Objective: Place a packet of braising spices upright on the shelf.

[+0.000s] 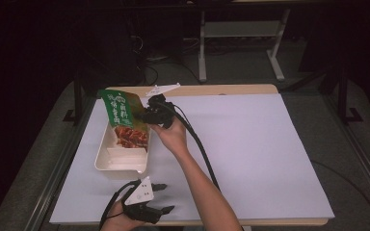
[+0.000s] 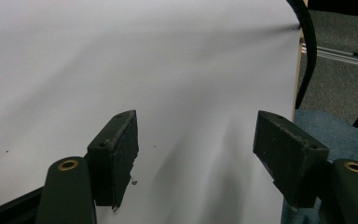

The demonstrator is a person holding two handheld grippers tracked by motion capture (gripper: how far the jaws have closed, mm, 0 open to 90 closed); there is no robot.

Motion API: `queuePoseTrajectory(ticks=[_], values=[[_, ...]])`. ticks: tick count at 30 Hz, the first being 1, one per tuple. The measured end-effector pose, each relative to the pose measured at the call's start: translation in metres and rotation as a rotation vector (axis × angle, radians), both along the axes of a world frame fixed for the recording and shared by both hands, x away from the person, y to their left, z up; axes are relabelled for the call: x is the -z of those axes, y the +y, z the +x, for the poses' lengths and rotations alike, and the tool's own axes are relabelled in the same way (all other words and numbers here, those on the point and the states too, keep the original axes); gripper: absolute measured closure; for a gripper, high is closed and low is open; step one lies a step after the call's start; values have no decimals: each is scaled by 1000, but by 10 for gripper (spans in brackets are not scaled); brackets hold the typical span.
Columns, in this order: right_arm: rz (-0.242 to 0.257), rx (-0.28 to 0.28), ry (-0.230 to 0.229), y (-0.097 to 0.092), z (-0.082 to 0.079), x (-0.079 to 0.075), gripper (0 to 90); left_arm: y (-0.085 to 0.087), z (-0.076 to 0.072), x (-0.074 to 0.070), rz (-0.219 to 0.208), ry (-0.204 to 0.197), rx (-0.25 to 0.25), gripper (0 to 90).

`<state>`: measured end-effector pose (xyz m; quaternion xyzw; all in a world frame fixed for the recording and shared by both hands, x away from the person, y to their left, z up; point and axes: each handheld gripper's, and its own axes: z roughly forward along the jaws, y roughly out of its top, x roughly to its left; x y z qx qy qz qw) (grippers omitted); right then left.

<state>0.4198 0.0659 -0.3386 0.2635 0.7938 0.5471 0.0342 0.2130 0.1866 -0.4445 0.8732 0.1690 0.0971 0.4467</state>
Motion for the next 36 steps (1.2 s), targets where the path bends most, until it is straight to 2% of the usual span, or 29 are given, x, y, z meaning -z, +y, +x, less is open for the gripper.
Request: queuePoseTrajectory(ticks=[13, 32, 36], values=[[-39, -4, 14, -21, -6, -8, 567, 4, 2, -1, 0, 1, -18, 303], [-48, -12, 29, -57, -22, -13, 497, 4, 4, -1, 15, -1, -16, 290], [-64, -11, 29, -63, -25, -12, 487, 3, 4, -1, 14, -2, -15, 289]])
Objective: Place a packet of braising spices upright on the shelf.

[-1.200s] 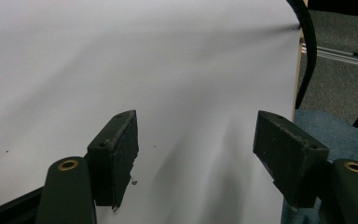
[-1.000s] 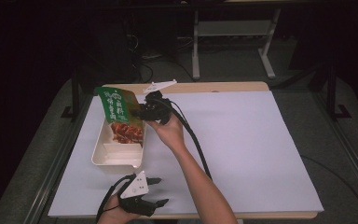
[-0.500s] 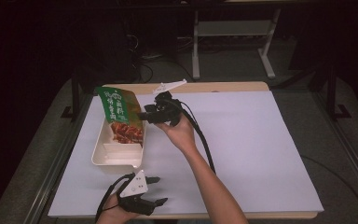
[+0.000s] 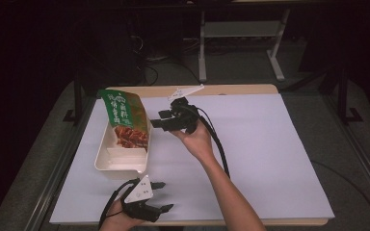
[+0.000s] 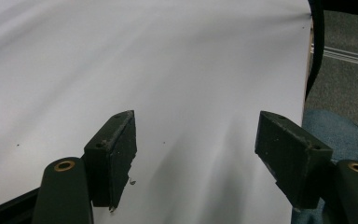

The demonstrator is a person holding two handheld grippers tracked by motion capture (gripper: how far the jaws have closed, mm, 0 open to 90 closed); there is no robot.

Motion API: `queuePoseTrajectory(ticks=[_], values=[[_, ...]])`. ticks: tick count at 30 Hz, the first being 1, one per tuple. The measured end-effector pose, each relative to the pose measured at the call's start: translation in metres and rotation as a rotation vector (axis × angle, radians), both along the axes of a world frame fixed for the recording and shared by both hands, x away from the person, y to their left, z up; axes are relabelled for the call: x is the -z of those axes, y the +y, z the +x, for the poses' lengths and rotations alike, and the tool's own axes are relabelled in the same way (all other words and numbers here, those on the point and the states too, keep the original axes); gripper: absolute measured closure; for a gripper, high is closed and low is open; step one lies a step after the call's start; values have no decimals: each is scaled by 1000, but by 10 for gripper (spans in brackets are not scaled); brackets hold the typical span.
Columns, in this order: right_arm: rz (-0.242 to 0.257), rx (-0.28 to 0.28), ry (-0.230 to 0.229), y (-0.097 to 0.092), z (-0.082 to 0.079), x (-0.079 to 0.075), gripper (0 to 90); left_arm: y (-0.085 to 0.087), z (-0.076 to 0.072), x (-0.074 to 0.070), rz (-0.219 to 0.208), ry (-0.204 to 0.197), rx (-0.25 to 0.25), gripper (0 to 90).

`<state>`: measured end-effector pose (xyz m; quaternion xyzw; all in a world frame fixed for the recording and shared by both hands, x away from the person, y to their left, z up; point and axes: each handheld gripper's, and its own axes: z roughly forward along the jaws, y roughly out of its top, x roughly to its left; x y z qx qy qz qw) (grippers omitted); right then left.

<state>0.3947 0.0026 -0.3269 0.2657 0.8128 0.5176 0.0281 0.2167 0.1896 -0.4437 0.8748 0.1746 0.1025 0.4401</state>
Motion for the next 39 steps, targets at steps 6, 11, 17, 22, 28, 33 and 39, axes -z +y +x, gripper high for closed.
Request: queuePoseTrajectory(ticks=[6, 11, 17, 22, 28, 33, 39], values=[[-3, 3, 5, -14, -5, 2, 468, 0, 0, 0, -3, 3, -3, 289], [-13, 0, 15, -25, -10, 5, 447, 1, 1, 0, 0, 5, -6, 289], [-25, -5, 18, -37, -17, 8, 435, 1, 1, 0, -2, 5, -8, 288], [-23, 1, 18, -49, -22, 10, 433, 1, 1, 1, -1, 4, -6, 288], [-25, 5, 33, -62, -27, 12, 426, 1, 1, 1, -2, 5, -9, 287], [-22, 10, 32, -68, -31, 13, 423, 2, 2, 0, 1, 3, -9, 286], [-22, 14, 36, -76, -36, 16, 420, 2, 2, 1, -12, 6, -16, 286]])
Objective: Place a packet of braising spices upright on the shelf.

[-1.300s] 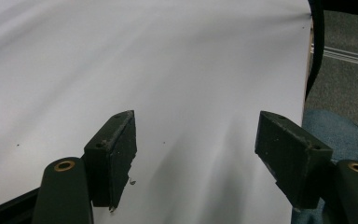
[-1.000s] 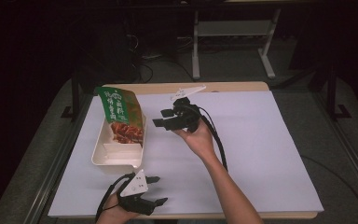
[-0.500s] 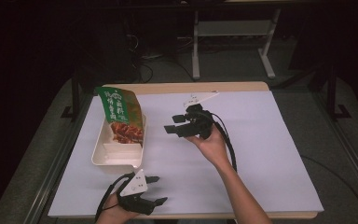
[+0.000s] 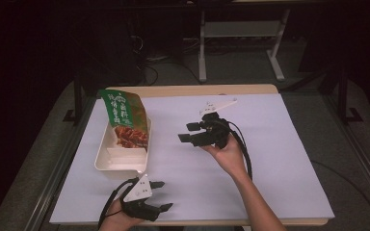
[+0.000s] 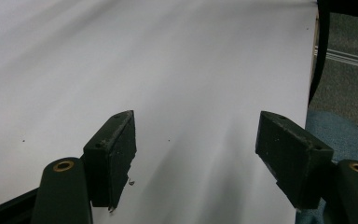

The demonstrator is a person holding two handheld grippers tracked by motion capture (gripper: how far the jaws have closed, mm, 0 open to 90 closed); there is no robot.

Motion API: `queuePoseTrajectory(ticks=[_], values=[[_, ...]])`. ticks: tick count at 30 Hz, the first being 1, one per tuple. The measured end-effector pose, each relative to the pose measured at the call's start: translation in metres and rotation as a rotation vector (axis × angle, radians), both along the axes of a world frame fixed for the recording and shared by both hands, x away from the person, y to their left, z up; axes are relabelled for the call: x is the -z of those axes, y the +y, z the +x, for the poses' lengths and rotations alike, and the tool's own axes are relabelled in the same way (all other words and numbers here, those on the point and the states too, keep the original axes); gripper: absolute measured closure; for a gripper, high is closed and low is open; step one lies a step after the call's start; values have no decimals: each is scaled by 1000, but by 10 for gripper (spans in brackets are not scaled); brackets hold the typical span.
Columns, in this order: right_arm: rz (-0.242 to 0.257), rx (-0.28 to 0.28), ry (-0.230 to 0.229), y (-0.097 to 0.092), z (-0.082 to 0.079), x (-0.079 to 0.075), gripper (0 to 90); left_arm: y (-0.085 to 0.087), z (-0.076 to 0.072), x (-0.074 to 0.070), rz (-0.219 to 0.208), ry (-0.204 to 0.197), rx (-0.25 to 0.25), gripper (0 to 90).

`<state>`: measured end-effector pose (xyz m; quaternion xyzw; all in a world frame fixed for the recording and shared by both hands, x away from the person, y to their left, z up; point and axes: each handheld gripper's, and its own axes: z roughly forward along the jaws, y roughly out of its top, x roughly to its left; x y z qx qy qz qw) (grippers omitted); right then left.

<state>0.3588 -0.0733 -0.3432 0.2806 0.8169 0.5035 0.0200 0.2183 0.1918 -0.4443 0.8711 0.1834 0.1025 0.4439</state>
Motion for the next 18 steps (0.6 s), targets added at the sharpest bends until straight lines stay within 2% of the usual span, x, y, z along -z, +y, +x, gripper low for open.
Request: queuePoseTrajectory(ticks=[18], values=[[0, 3, 11, -21, -16, 7, 403, 1, 0, 0, 2, -1, -1, 286]])
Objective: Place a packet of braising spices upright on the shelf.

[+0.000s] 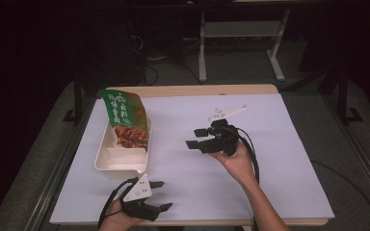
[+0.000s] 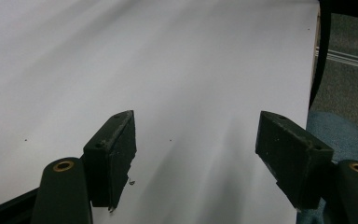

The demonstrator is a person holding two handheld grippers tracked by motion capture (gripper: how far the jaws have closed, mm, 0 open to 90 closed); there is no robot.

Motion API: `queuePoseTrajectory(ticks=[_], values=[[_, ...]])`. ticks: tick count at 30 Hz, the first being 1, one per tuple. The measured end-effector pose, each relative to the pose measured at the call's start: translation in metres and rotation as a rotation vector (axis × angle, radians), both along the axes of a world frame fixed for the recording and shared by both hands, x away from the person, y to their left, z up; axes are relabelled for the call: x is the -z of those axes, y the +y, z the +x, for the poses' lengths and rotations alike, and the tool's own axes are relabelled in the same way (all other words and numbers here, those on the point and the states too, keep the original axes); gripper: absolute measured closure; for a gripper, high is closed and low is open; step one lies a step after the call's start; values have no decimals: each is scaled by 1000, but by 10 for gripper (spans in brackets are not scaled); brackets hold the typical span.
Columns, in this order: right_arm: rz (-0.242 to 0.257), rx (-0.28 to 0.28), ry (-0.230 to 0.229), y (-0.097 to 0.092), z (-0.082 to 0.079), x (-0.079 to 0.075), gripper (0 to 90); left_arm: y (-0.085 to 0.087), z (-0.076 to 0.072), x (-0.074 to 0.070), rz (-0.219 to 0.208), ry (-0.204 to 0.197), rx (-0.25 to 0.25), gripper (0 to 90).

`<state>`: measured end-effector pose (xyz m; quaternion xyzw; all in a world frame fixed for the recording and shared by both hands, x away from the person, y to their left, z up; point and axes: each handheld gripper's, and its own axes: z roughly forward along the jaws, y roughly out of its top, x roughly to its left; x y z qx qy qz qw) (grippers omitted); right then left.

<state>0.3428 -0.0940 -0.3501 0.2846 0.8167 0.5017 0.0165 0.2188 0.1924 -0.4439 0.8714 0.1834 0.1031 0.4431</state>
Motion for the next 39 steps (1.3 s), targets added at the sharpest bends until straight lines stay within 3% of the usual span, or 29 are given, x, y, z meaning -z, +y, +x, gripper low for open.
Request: queuePoseTrajectory(ticks=[23, 39], values=[[-3, 25, 28, -32, -28, 20, 382, 0, 0, 0, -1, -5, -5, 285], [-26, 49, 62, -57, -53, 47, 359, -1, -1, 1, 0, 7, -7, 286]])
